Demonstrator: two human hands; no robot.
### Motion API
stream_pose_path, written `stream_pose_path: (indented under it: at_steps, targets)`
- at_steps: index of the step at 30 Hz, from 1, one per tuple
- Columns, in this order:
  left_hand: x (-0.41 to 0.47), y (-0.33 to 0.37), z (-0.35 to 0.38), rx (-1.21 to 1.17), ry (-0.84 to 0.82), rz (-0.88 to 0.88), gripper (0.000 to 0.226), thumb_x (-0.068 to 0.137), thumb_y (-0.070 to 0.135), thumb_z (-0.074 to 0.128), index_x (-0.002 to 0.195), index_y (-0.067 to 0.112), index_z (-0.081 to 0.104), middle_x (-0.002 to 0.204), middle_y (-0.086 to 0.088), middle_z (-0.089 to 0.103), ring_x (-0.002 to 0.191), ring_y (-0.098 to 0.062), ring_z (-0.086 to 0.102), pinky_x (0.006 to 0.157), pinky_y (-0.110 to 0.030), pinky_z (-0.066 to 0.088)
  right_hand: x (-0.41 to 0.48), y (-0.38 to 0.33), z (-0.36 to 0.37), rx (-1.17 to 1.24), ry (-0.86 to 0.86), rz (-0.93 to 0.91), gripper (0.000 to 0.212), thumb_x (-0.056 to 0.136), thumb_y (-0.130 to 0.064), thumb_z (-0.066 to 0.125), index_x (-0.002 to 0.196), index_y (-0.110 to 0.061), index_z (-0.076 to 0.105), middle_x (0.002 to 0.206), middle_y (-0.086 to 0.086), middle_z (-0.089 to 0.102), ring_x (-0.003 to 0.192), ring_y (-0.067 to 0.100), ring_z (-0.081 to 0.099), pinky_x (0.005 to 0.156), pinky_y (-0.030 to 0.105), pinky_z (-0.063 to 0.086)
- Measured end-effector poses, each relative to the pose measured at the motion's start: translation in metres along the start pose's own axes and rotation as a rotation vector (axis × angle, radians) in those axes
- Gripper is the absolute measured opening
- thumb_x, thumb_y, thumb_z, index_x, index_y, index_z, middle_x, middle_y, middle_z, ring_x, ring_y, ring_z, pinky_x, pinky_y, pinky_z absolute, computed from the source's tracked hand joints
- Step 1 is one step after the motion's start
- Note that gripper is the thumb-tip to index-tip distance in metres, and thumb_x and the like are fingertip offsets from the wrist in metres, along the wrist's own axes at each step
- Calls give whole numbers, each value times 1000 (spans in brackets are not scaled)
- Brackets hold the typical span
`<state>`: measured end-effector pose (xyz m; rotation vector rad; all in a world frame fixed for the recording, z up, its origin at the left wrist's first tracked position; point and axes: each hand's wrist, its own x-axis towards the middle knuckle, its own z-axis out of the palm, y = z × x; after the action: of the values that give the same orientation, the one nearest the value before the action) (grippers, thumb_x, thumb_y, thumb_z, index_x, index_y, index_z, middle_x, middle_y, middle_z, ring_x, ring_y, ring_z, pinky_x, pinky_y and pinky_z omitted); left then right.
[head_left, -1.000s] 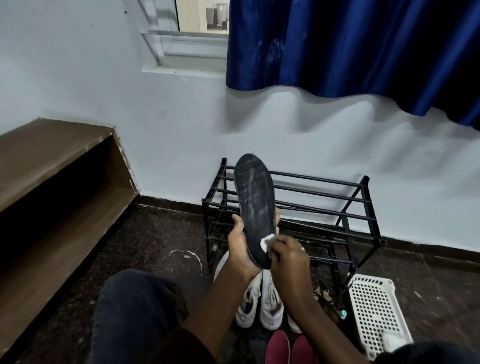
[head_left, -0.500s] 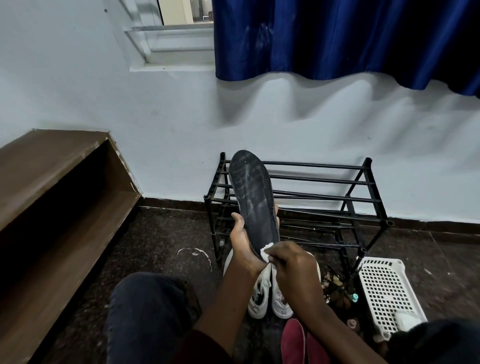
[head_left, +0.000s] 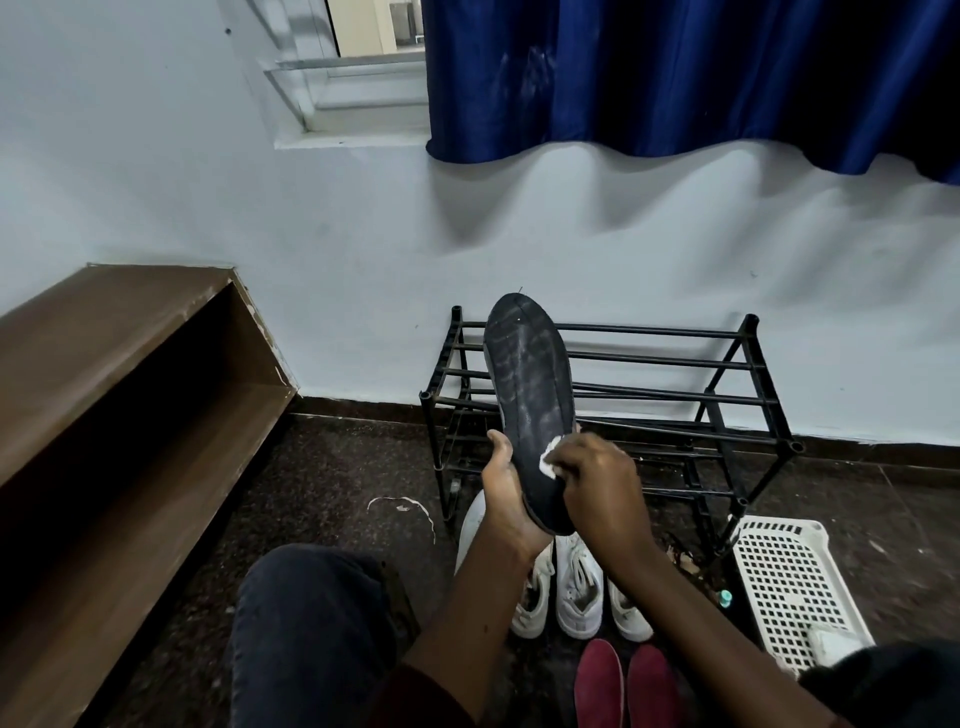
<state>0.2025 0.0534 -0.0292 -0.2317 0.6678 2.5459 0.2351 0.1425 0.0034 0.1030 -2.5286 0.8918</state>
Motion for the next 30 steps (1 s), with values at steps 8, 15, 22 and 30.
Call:
stream_pose_path:
  at_steps: [8, 15, 22, 30]
  targets:
    - [3, 5, 1, 21, -26, 1, 75, 91, 65, 27, 114, 6, 68, 116, -16, 63, 105, -29, 62, 93, -36, 48, -22, 2, -12, 205, -46, -55, 28, 60, 14, 70, 70, -12, 74, 74, 0, 71, 70, 4, 63, 66, 13, 48]
    - [-11, -9, 7, 61, -50, -43, 68, 93, 57, 26, 113, 8, 69, 117, -17, 64, 106, -30, 64, 88, -38, 53, 30, 4, -10, -4, -48, -115, 23, 61, 9, 73, 71, -11, 74, 74, 3, 72, 66, 20, 68, 67, 19, 45]
    - [-5, -4, -6, 12, 3, -103, 93, 87, 73, 11, 113, 2, 68, 121, -25, 60, 103, -36, 65, 84, -45, 55, 2, -11, -11, -16, -109, -71, 18, 70, 5, 67, 71, -11, 58, 61, 8, 63, 56, 26, 59, 50, 25, 38]
    - [-15, -9, 2, 63, -34, -158, 51, 90, 44, 42, 114, 6, 66, 117, -15, 63, 103, -28, 65, 94, -38, 49, -4, -6, -13, 171, -133, -9, 24, 75, 3, 68, 80, -15, 53, 78, 0, 70, 76, 15, 67, 70, 32, 53]
